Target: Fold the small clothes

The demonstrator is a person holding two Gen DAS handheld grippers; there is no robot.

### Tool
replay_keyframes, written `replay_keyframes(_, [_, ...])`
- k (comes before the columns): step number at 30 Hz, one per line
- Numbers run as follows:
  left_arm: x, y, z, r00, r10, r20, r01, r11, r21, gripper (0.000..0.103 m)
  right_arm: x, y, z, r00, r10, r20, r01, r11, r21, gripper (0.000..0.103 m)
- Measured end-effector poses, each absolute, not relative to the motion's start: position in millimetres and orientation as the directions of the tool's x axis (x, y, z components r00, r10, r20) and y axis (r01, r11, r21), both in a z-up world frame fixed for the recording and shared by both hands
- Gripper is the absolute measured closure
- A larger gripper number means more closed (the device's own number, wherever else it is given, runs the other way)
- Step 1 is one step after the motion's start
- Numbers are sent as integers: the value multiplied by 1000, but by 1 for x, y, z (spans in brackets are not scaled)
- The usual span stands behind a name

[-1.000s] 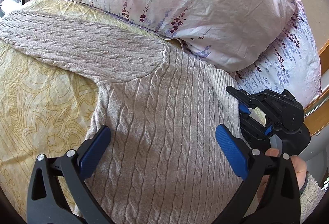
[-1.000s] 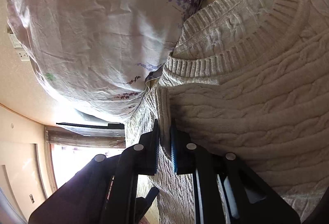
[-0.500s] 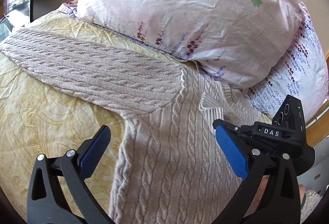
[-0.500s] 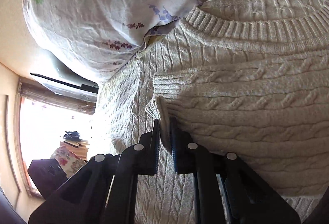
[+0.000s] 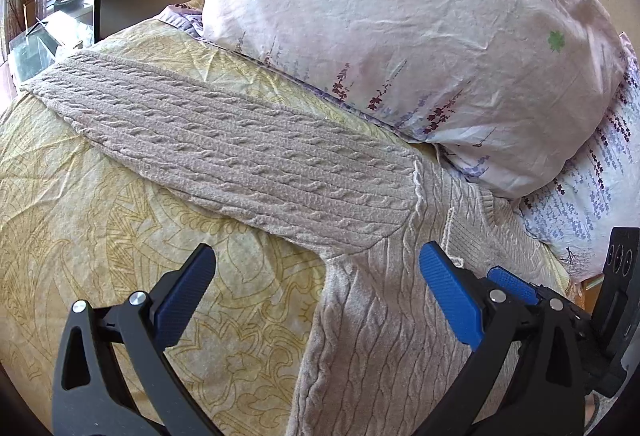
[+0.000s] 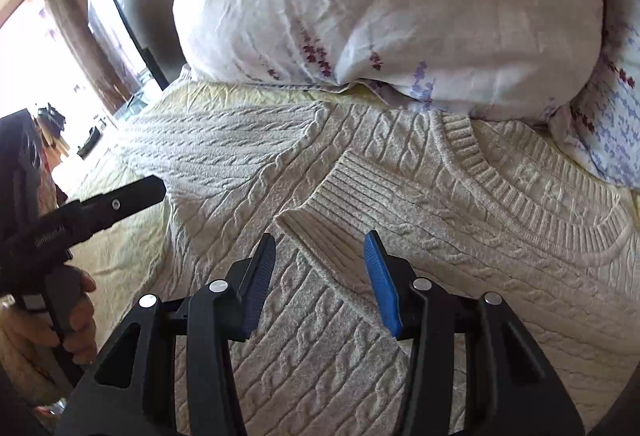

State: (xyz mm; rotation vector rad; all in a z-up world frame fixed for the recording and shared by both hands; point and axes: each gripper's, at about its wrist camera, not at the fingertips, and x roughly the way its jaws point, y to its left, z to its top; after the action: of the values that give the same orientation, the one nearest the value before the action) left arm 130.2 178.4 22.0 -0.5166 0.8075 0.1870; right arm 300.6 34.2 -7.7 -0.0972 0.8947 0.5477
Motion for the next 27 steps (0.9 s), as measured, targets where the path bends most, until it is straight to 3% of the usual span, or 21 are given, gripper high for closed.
replay_keyframes(4, [130, 183, 20, 676, -19, -736, -367, 858, -359, 2, 302, 62, -18, 527, 309, -792, -531, 847, -23, 57])
replay_keyframes(7, [130, 191, 18, 667, -7, -745, -390, 848, -358, 2, 304, 45, -21, 568, 230, -790, -501, 859, -110, 91])
replay_keyframes(8, [129, 194, 18, 669, -3, -744, -397, 844, -360, 2, 301, 40, -19, 577, 225, -785, -490, 864, -113, 96])
replay_keyframes(12, [126, 208, 17, 673, 12, -739, -429, 820, -378, 2, 308, 22, -3, 619, 254, -743, -442, 895, -62, 96])
replay_keyframes(17, [124, 229, 11, 677, -9, -736, -472, 762, -444, 2, 303, 24, -16, 560, 278, -781, -484, 874, -36, 96])
replay_keyframes(19, [123, 237, 8, 683, -30, -730, -481, 733, -480, 2, 294, 24, -21, 541, 281, -792, -495, 868, -31, 92])
replay_keyframes(20, [123, 241, 7, 685, -39, -727, -485, 721, -495, 3, 292, 24, -20, 531, 299, -793, -507, 862, -14, 79])
replay_keyframes(21, [123, 245, 6, 688, -51, -724, -486, 708, -512, 6, 291, 24, -19, 493, 342, -800, -528, 849, 38, 51])
replay_keyframes(23, [124, 252, 5, 697, -71, -714, -487, 684, -543, 8, 285, 21, -17, 427, 432, -795, -555, 819, 147, 22])
replay_keyframes(27, [125, 268, 3, 718, -126, -685, -484, 617, -621, 14, 269, 11, -11, 386, 509, -769, -556, 794, 246, 20])
